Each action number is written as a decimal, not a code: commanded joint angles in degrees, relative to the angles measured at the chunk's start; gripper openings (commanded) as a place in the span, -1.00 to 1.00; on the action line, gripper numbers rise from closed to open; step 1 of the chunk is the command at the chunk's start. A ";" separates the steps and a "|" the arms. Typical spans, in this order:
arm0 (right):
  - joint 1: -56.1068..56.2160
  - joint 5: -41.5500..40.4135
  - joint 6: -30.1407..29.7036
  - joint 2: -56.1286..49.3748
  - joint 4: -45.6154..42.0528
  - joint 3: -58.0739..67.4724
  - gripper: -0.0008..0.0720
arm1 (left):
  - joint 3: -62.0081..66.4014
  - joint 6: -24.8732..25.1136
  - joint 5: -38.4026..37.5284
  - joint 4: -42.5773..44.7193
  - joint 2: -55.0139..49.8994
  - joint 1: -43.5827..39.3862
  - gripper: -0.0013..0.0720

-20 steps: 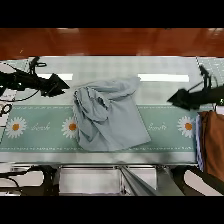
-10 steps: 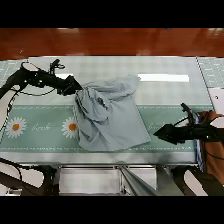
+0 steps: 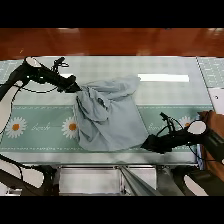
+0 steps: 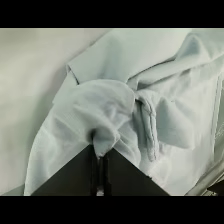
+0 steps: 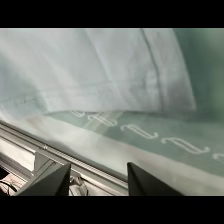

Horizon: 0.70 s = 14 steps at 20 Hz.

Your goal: Fold the shirts.

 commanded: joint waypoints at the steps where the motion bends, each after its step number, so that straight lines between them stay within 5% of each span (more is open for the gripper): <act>1: 4.00 -5.22 1.44 -4.26 2.62 -0.13 0.14 | 0.39 0.04 -1.86 0.42 -0.07 0.04 -0.87; 11: 4.04 -17.55 -9.42 -17.68 18.29 4.79 0.04 | 0.39 0.02 -2.86 0.42 -0.04 -0.02 -0.87; 13: 4.02 -18.12 -12.37 -18.25 18.69 6.47 -0.76 | 0.39 0.02 -3.21 0.42 -0.04 -0.02 -0.87; 14: 4.02 -17.31 -15.67 -18.25 18.62 7.50 -0.91 | 0.39 0.02 -3.98 0.39 -0.04 -0.02 -0.87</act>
